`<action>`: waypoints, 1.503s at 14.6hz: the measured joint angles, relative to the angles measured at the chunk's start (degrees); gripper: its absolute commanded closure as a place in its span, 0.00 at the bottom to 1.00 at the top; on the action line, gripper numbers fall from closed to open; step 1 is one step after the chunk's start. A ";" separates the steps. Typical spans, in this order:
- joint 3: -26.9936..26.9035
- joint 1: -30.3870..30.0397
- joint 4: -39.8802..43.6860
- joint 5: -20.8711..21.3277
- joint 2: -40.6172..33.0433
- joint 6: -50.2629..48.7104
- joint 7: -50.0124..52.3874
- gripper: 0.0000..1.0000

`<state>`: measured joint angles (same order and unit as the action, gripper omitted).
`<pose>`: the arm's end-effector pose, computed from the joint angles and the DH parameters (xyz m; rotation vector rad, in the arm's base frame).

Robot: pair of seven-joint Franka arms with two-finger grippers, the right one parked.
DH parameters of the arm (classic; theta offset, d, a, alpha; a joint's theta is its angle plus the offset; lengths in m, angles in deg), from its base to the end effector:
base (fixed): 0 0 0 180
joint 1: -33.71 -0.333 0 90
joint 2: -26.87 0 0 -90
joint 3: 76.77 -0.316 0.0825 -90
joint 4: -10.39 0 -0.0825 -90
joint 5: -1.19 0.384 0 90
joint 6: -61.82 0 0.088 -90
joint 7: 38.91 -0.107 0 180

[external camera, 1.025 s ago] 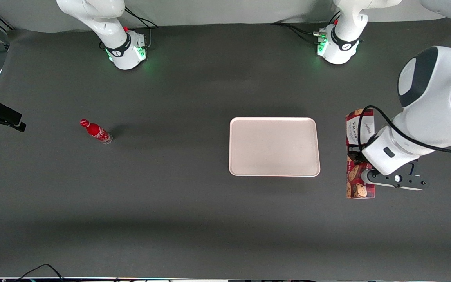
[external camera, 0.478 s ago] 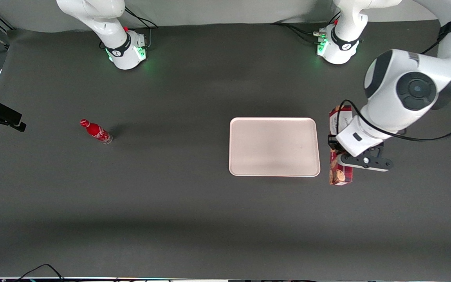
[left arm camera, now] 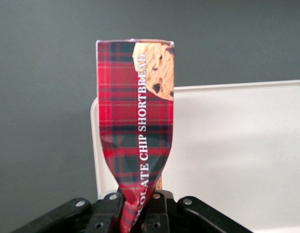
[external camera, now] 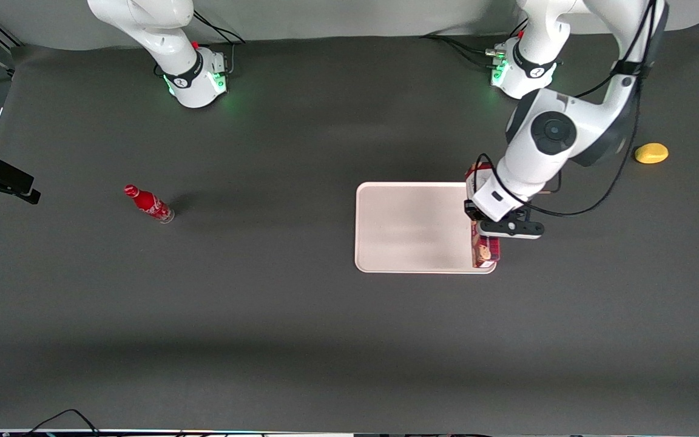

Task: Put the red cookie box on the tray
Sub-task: 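Carry the held box over the tray's edge with the left gripper, then lower the box onto the tray and open the left gripper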

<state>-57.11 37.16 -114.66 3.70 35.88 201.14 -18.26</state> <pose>0.5176 -0.2184 0.3310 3.0784 -0.1049 0.1326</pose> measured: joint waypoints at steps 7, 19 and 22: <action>0.00 0.02 -9.99 0.63 4.88 14.75 0.18 1.00; -1.10 -0.01 -8.80 6.20 9.43 17.86 0.28 1.00; -1.76 -0.02 -8.39 7.17 10.38 18.40 0.29 1.00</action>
<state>-58.87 37.13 -123.05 10.87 46.26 219.54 -17.97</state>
